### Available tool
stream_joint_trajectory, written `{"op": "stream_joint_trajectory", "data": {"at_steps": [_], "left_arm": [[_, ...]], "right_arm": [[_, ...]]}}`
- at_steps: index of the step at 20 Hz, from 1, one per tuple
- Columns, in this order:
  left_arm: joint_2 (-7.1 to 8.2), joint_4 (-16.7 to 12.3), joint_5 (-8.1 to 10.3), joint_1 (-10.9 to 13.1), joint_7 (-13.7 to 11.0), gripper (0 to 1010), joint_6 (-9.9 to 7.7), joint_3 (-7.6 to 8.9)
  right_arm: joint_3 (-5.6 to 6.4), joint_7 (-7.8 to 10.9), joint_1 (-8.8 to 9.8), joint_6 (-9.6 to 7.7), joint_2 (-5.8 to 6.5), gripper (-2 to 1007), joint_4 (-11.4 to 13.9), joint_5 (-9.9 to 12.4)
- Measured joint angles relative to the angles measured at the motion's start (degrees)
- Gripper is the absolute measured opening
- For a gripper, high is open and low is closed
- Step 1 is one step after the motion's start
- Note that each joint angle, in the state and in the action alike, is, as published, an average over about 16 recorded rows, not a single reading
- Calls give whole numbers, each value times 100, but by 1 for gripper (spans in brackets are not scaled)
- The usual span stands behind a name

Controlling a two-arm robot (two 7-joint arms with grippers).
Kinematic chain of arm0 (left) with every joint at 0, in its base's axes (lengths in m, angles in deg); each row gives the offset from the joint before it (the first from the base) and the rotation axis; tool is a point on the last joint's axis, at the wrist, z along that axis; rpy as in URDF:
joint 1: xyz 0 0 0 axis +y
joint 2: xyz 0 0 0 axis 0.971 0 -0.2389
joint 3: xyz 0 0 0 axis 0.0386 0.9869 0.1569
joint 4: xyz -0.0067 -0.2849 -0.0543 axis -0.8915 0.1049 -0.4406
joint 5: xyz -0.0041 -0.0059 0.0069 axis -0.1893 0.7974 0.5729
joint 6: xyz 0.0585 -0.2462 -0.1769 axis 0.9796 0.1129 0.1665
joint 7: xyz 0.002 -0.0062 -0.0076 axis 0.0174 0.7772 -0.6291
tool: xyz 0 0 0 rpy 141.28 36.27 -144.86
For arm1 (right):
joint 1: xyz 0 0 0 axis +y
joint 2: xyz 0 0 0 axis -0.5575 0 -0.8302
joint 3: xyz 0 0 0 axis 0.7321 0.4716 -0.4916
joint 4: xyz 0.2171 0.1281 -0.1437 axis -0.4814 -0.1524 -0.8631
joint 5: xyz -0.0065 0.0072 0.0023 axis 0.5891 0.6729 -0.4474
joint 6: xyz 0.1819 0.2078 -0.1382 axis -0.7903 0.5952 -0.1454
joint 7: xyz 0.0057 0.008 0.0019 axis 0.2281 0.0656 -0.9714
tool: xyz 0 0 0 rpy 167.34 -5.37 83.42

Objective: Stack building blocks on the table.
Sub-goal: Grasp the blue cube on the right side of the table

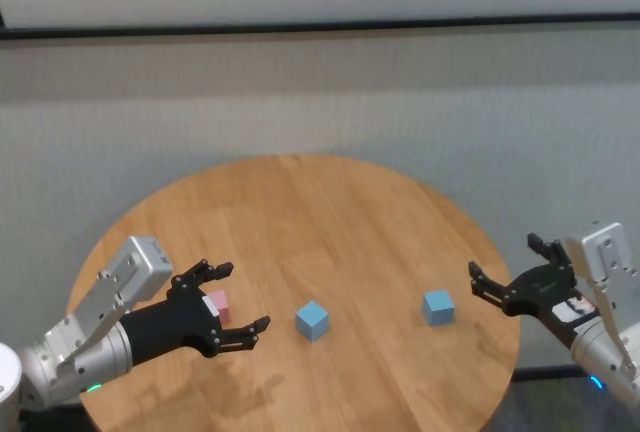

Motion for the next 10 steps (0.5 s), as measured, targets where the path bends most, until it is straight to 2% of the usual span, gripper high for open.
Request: {"op": "stream_joint_trajectory", "data": {"at_steps": [10], "left_arm": [[-27, 25, -5, -18, -4, 1000, 4, -8]], "right_arm": [[34, 191, -87, -563, -359, 1005, -23, 190]]}}
